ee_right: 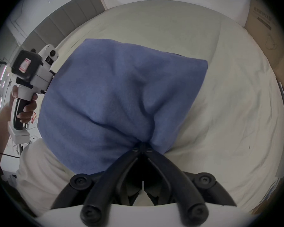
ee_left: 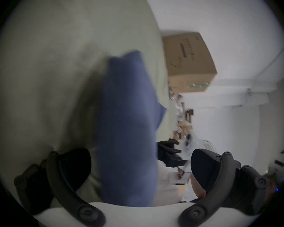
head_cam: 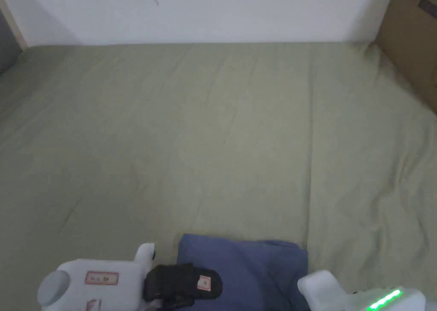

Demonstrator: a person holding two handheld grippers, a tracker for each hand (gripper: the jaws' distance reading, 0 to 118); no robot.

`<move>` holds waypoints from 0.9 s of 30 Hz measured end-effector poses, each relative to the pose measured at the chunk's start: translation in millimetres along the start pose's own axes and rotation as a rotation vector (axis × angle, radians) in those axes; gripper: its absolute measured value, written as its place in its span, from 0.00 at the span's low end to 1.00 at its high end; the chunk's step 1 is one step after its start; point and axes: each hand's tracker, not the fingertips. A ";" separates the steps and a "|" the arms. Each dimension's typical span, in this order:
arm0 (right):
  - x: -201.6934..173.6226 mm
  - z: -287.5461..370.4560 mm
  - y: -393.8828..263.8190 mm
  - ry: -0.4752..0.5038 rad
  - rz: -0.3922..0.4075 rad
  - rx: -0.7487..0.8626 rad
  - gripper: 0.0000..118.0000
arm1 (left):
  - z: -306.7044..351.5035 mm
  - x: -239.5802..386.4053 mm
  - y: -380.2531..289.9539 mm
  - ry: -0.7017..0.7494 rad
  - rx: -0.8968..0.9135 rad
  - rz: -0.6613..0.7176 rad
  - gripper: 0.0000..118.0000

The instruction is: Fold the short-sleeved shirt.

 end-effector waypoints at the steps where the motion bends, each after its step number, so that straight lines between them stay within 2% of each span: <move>1: -0.2 0.0 0.0 0.001 0.002 -0.001 0.00 | -9.9 0.2 3.0 -0.020 -0.020 0.025 1.00; 3: -0.2 -0.2 -0.4 0.000 0.003 0.001 0.00 | -29.7 1.2 0.3 0.006 -0.003 0.053 1.00; 5: 3.8 0.2 -5.5 0.015 -0.012 0.024 0.00 | -38.0 11.7 -3.1 0.100 0.014 -0.052 1.00; 6: 5.9 1.5 -8.3 0.027 -0.028 0.039 0.00 | -39.2 18.3 -6.6 0.138 0.010 -0.102 0.94; 7: 7.7 3.1 -10.8 0.036 -0.040 0.052 0.00 | -38.0 23.9 -10.0 0.193 0.019 -0.146 0.71; 8: 8.3 4.6 -13.4 0.040 -0.039 0.063 0.00 | -32.5 29.5 -13.8 0.267 0.043 -0.186 0.30; 9: 8.4 6.6 -16.4 0.042 -0.036 0.078 0.00 | -29.8 31.7 -15.9 0.398 0.080 -0.212 0.22; 10: 8.3 9.0 -18.9 0.051 -0.041 0.104 0.00 | -28.1 25.9 -16.9 0.377 0.080 -0.128 0.21; 11: 7.1 12.1 -20.8 0.041 -0.047 0.115 0.00 | -25.2 24.6 -17.4 0.296 0.082 -0.065 0.21; 14: -2.5 21.1 -25.2 0.001 -0.053 0.160 0.00 | -22.6 47.5 -17.3 0.371 0.070 -0.182 0.22; 18: -19.7 33.5 -25.7 -0.045 -0.002 0.204 0.00 | 7.2 83.8 -21.9 0.437 0.082 -0.298 0.21; 21: -31.5 37.4 -25.1 -0.096 0.035 0.201 0.00 | 66.1 101.1 -16.7 0.594 0.101 -0.365 0.21; 23: -38.3 36.9 -24.9 -0.099 0.038 0.199 0.00 | 119.6 103.3 -8.3 0.714 0.107 -0.354 0.21; 27: -49.6 29.7 -23.5 -0.080 0.021 0.163 0.00 | 218.6 91.3 13.6 1.103 0.116 -0.347 0.21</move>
